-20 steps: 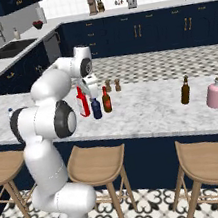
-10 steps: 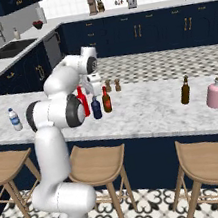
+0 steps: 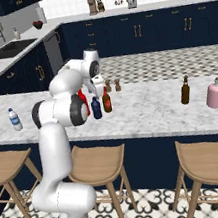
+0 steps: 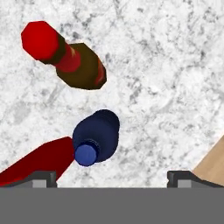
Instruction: Move the plastic bottles in the middle to the plastics group, and the glass bottles in the middle to the glass group.
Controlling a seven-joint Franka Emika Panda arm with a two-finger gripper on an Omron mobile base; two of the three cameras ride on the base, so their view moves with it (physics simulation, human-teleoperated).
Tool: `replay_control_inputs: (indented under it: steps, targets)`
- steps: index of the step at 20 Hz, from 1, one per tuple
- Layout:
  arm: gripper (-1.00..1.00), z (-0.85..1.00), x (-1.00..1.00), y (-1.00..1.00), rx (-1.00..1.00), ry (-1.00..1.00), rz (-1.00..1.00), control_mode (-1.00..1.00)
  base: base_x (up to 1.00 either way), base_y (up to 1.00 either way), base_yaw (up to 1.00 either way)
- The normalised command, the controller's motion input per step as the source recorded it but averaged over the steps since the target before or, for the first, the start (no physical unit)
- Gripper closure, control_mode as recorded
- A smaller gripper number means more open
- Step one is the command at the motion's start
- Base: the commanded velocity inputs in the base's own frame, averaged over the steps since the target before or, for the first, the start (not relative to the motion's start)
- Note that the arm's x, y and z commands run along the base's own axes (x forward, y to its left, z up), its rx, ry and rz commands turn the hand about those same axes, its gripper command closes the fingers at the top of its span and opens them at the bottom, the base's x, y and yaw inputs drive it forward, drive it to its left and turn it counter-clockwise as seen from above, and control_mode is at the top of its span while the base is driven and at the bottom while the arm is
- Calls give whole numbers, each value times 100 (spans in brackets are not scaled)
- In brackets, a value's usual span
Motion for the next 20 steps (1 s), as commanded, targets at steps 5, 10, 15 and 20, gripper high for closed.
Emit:
replay_control_inputs:
  steps: [5,10,15,20]
  targets:
    - [-100,-35,35,4,0,-2,0,-100,0,0,0]
    - [-100,-17,39,0,-1,0,0,-100,0,0,0]
    - [-100,-14,11,9,-1,0,0,-100,0,0,0]
    - [-100,-3,6,10,-1,0,0,-100,0,0,0]
